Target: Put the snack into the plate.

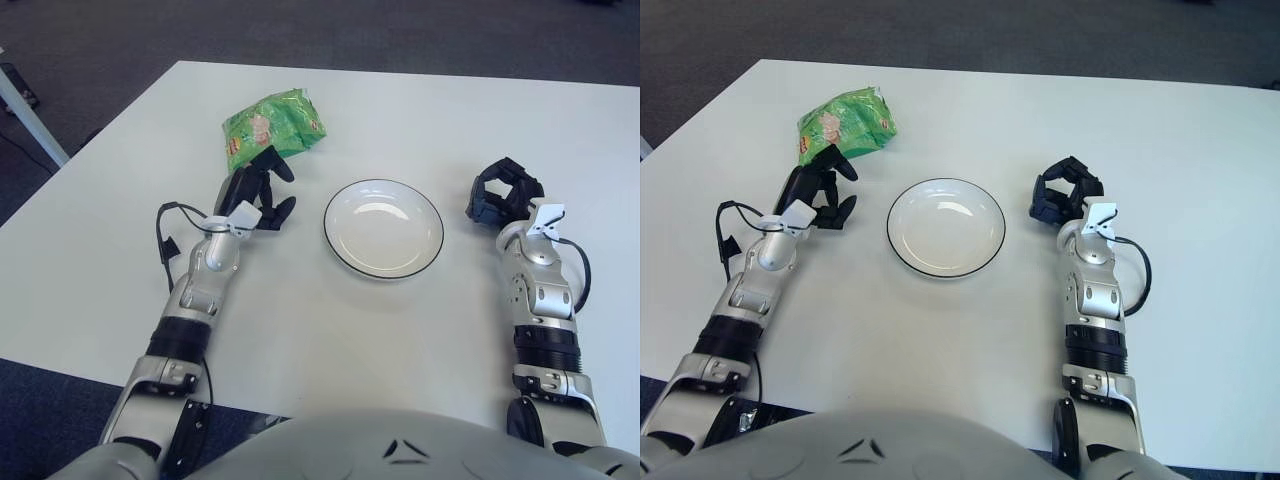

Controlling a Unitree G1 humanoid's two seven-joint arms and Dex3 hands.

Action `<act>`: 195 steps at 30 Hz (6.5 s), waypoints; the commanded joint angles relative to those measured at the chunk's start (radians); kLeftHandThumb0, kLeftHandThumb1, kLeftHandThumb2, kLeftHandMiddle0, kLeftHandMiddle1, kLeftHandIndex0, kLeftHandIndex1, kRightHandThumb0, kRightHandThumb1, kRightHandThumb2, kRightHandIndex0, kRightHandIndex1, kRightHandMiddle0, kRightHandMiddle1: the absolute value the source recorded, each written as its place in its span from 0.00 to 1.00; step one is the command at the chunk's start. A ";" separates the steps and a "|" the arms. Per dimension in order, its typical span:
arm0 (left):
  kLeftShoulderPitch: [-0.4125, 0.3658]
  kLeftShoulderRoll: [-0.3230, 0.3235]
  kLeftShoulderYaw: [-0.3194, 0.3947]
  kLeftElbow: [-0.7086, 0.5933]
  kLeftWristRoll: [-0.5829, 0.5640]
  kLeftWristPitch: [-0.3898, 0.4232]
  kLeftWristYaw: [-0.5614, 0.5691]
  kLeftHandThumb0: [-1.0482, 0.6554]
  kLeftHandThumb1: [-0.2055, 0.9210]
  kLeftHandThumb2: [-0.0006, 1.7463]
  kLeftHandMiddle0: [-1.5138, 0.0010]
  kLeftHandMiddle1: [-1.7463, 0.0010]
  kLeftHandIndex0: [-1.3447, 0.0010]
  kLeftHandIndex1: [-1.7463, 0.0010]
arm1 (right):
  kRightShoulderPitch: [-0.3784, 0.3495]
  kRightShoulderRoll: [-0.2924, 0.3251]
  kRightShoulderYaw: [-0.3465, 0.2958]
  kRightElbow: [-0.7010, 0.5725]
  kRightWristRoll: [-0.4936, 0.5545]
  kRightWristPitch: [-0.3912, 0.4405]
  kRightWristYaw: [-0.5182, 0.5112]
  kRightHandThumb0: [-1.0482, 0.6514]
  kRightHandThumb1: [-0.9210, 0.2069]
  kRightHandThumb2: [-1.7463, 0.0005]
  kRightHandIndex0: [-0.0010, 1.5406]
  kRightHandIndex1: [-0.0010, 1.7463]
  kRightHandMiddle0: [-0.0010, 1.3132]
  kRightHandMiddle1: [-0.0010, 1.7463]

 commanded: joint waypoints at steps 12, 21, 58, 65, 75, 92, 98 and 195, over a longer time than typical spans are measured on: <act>-0.031 0.123 -0.020 -0.197 0.398 0.064 0.135 0.36 0.60 0.64 0.34 0.00 0.64 0.00 | 0.051 0.010 -0.002 0.050 -0.009 0.044 0.002 0.32 0.57 0.22 0.82 1.00 0.49 1.00; -0.048 0.158 0.002 -0.324 0.456 0.154 0.060 0.38 0.70 0.56 0.55 0.01 0.70 0.00 | 0.045 0.002 -0.007 0.076 -0.006 0.027 0.012 0.32 0.57 0.22 0.82 1.00 0.49 1.00; -0.524 0.169 -0.155 0.314 0.498 0.236 0.160 0.06 1.00 0.39 1.00 0.91 1.00 0.80 | 0.042 0.005 -0.008 0.117 -0.007 -0.009 0.024 0.32 0.58 0.21 0.83 1.00 0.50 1.00; -0.608 0.159 -0.200 0.427 0.487 0.244 0.147 0.00 1.00 0.46 1.00 0.98 1.00 0.87 | 0.042 0.008 -0.009 0.114 -0.002 -0.002 0.023 0.32 0.58 0.21 0.83 1.00 0.50 1.00; -0.676 0.124 -0.245 0.572 0.449 0.242 0.168 0.00 1.00 0.47 1.00 1.00 1.00 0.82 | 0.047 0.012 -0.006 0.104 -0.005 0.006 0.015 0.32 0.57 0.22 0.83 1.00 0.49 1.00; -0.839 0.013 -0.342 1.003 0.426 0.199 0.378 0.00 1.00 0.46 1.00 1.00 1.00 0.81 | 0.058 0.018 -0.002 0.087 0.000 0.011 0.013 0.33 0.57 0.22 0.82 1.00 0.49 1.00; -0.857 -0.018 -0.348 1.044 0.386 0.206 0.344 0.00 1.00 0.45 1.00 1.00 1.00 0.85 | 0.063 0.019 0.002 0.076 -0.007 0.017 0.006 0.33 0.57 0.22 0.82 1.00 0.49 1.00; -0.014 0.171 -0.199 -0.462 0.267 0.637 -0.291 0.00 1.00 0.59 0.96 0.98 1.00 0.76 | 0.099 0.032 0.024 -0.050 -0.006 0.089 0.028 0.33 0.57 0.22 0.82 1.00 0.49 1.00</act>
